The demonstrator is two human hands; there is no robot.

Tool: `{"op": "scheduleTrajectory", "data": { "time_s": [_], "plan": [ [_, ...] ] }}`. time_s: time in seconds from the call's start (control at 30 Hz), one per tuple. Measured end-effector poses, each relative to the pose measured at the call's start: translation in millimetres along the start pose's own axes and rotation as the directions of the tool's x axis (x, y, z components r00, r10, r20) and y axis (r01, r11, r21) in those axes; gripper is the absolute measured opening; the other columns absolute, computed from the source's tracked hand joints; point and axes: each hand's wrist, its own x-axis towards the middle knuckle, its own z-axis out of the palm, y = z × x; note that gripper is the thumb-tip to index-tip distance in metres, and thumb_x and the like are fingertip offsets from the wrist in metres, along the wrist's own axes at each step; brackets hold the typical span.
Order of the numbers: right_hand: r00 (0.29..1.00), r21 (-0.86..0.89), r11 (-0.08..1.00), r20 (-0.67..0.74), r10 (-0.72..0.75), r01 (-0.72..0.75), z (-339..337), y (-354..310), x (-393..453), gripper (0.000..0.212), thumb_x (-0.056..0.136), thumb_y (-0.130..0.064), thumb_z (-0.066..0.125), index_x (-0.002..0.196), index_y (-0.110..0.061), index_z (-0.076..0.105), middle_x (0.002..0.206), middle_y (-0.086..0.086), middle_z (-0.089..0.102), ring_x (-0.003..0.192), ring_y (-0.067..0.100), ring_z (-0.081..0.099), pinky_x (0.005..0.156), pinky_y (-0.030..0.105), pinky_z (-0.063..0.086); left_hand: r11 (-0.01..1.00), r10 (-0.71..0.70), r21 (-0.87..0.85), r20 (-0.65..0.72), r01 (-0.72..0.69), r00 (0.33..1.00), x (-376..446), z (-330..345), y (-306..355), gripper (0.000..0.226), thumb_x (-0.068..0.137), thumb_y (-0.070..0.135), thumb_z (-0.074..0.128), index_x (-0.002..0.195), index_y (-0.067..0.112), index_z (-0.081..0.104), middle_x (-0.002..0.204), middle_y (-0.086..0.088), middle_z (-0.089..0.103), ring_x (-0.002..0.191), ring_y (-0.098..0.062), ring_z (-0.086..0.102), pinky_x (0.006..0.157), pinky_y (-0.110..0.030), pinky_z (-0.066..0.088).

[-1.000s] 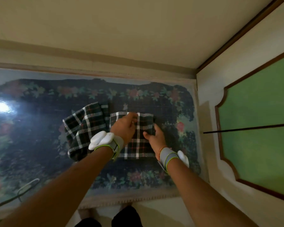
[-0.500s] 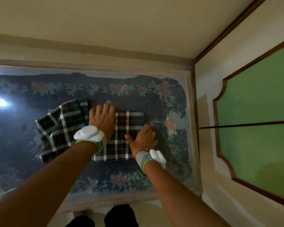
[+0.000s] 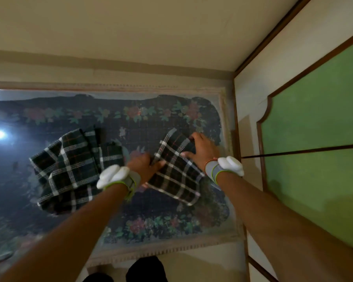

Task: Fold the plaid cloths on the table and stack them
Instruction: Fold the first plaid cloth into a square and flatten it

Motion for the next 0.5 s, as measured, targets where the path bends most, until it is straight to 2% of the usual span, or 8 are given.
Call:
{"op": "scheduleTrajectory", "data": {
  "time_s": [0.07,0.13,0.2,0.3,0.43,0.5],
  "plan": [
    [0.999,-0.142,0.989,-0.029,-0.045,0.04,-1.0,-1.0,1.8,0.053,0.086,-0.03,0.069,0.131,-0.014,0.046,0.133,0.009,0.054,0.12,0.032,0.052,0.095,0.041,0.044,0.958,-0.088,-0.263,0.119,0.116,0.989,-5.7,32.1,5.2,0.046,0.091,0.042,0.053,0.121,0.008,0.047,0.116,-0.013,0.062,0.093,-0.03,0.064,0.075,-0.037,0.058],
    [0.987,-0.286,0.956,-0.121,-0.109,0.071,12.0,-9.8,-4.7,0.059,0.087,-0.02,0.064,0.14,-0.018,0.039,0.141,0.007,0.048,0.13,0.03,0.042,0.103,0.046,0.035,0.907,-0.136,-0.367,0.21,0.207,0.968,-8.5,57.1,9.2,0.048,0.091,0.033,0.057,0.127,0.007,0.039,0.127,-0.018,0.058,0.101,-0.037,0.065,0.08,-0.047,0.058],
    [0.968,-0.331,0.943,-0.22,-0.122,0.043,28.9,-18.1,-21.2,0.07,0.081,-0.016,0.066,0.145,-0.016,0.038,0.149,0.007,0.041,0.137,0.032,0.036,0.107,0.052,0.03,0.947,-0.158,-0.249,0.181,0.201,0.971,-9.9,72.1,12.1,0.053,0.092,0.032,0.056,0.132,0.004,0.036,0.134,-0.021,0.053,0.117,-0.038,0.056,0.096,-0.042,0.048],
    [0.948,-0.276,0.961,-0.309,-0.081,-0.008,59.0,-24.0,-42.0,0.078,0.077,-0.033,0.067,0.146,-0.011,0.039,0.156,0.01,0.034,0.142,0.034,0.034,0.108,0.056,0.033,0.97,-0.136,-0.191,0.09,0.151,0.987,-7.9,77.1,13.2,0.058,0.091,0.028,0.057,0.137,0.003,0.034,0.135,-0.022,0.053,0.122,-0.037,0.052,0.099,-0.038,0.042],
    [0.986,-0.182,0.979,-0.153,0.064,-0.092,89.7,2.2,-57.7,0.082,0.089,-0.06,0.025,0.155,-0.013,0.008,0.163,0.014,-0.003,0.15,0.038,-0.005,0.116,0.063,0.014,0.983,-0.081,-0.159,0.075,0.092,0.994,-10.4,80.0,18.5,0.051,0.091,0.025,0.057,0.133,0.003,0.037,0.133,-0.021,0.054,0.121,-0.037,0.054,0.099,-0.038,0.043],
    [0.991,-0.212,0.972,-0.106,0.078,-0.1,98.1,24.3,-62.9,0.089,0.084,-0.071,0.009,0.155,-0.019,-0.004,0.161,0.011,-0.019,0.146,0.037,-0.021,0.118,0.062,0.004,0.978,-0.077,-0.183,0.143,0.103,0.987,-12.1,85.7,19.7,0.047,0.09,0.027,0.06,0.125,0.006,0.038,0.128,-0.02,0.057,0.111,-0.038,0.062,0.085,-0.044,0.055]
  ]
}}
